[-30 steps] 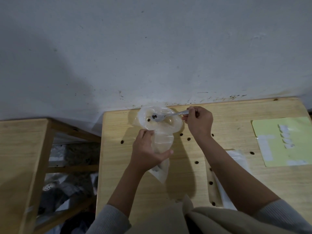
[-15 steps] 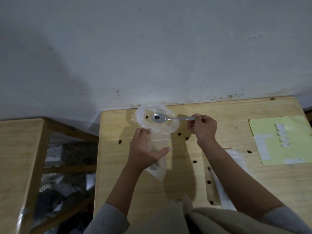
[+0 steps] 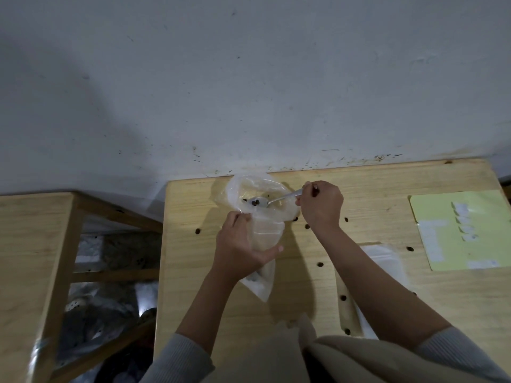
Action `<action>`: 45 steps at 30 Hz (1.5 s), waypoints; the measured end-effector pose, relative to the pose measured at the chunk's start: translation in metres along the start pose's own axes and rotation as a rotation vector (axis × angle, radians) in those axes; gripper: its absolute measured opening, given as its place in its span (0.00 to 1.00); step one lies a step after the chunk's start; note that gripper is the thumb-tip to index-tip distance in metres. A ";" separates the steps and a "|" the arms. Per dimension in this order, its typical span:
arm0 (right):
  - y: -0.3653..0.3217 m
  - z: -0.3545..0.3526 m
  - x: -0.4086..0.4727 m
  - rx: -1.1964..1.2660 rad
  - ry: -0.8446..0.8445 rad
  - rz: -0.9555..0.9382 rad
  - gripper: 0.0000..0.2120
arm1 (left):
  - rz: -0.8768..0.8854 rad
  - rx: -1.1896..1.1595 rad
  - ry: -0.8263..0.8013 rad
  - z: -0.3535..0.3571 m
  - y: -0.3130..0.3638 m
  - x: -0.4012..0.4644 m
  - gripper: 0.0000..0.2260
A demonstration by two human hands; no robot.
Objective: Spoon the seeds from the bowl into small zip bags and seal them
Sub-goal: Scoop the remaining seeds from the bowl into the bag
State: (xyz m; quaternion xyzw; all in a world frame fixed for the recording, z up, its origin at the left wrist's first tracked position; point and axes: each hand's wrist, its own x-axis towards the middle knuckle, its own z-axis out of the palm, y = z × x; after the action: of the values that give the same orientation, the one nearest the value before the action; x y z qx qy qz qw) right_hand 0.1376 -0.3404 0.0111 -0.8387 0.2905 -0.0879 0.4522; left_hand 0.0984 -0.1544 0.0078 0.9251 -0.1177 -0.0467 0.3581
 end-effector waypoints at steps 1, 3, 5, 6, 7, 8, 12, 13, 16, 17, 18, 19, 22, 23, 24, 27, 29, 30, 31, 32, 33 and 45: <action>0.001 0.001 0.000 -0.005 0.005 0.001 0.18 | 0.005 0.004 0.000 0.000 0.000 0.000 0.38; -0.002 0.002 -0.003 -0.003 0.012 0.013 0.18 | 0.009 0.006 -0.009 -0.001 0.000 0.000 0.38; -0.006 0.004 -0.007 0.047 0.019 0.075 0.18 | 0.006 -0.002 -0.017 -0.001 0.000 0.000 0.38; -0.007 0.007 -0.008 0.097 0.022 0.128 0.18 | 0.005 -0.004 -0.019 -0.001 0.000 -0.001 0.37; -0.008 0.010 -0.009 0.155 0.028 0.189 0.19 | 0.004 -0.006 -0.022 -0.001 0.000 -0.001 0.37; -0.008 0.012 -0.011 0.210 0.034 0.247 0.19 | -0.002 -0.010 -0.028 0.000 -0.001 -0.001 0.37; -0.011 0.015 -0.017 0.394 0.046 0.454 0.18 | -0.076 -0.053 -0.051 -0.001 0.000 -0.001 0.38; -0.011 0.015 -0.018 0.424 0.049 0.493 0.17 | -0.089 -0.058 -0.052 -0.002 0.000 -0.001 0.39; -0.010 0.012 -0.021 0.483 0.054 0.555 0.13 | -0.112 -0.064 -0.048 -0.003 0.002 -0.001 0.40; -0.009 0.010 -0.021 0.484 0.054 0.552 0.13 | -0.118 -0.062 -0.046 -0.003 0.002 -0.002 0.40; -0.008 0.008 -0.021 0.483 0.053 0.543 0.13 | -0.122 -0.058 -0.045 -0.003 0.002 -0.002 0.40; -0.008 0.005 -0.021 0.485 0.052 0.533 0.14 | -0.122 -0.053 -0.043 -0.003 0.001 -0.002 0.40; -0.005 -0.007 -0.020 0.520 0.052 0.519 0.13 | -0.129 -0.039 -0.041 -0.003 0.000 -0.002 0.41; -0.004 -0.012 -0.019 0.535 0.048 0.511 0.13 | -0.133 -0.030 -0.043 -0.003 0.001 -0.002 0.41; -0.003 -0.017 -0.019 0.545 0.044 0.500 0.12 | -0.137 -0.017 -0.046 -0.004 0.001 -0.002 0.41; -0.005 -0.034 -0.019 0.564 0.044 0.455 0.12 | -0.150 0.015 -0.058 -0.005 0.000 -0.002 0.41; -0.008 -0.046 -0.021 0.565 0.044 0.402 0.12 | -0.169 0.021 -0.067 -0.005 -0.001 -0.002 0.42; -0.010 -0.053 -0.022 0.561 0.042 0.367 0.11 | -0.177 0.028 -0.073 -0.004 0.000 -0.002 0.43; -0.011 -0.058 -0.024 0.551 0.037 0.324 0.11 | -0.182 0.037 -0.080 -0.004 0.000 -0.002 0.43; -0.012 -0.063 -0.026 0.537 0.030 0.275 0.10 | -0.186 0.047 -0.086 -0.004 0.001 -0.002 0.44; -0.013 -0.068 -0.028 0.520 0.025 0.222 0.10 | -0.189 0.052 -0.088 -0.004 0.001 -0.002 0.45; -0.025 -0.088 -0.048 0.255 0.096 -0.516 0.09 | -0.311 -0.010 -0.139 0.002 0.009 0.000 0.47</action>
State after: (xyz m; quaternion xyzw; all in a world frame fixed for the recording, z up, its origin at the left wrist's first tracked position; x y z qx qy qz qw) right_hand 0.0724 -0.3654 0.0872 -0.8161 0.0753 -0.2756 0.5023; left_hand 0.0960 -0.1625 0.0126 0.9248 0.0025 -0.1658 0.3423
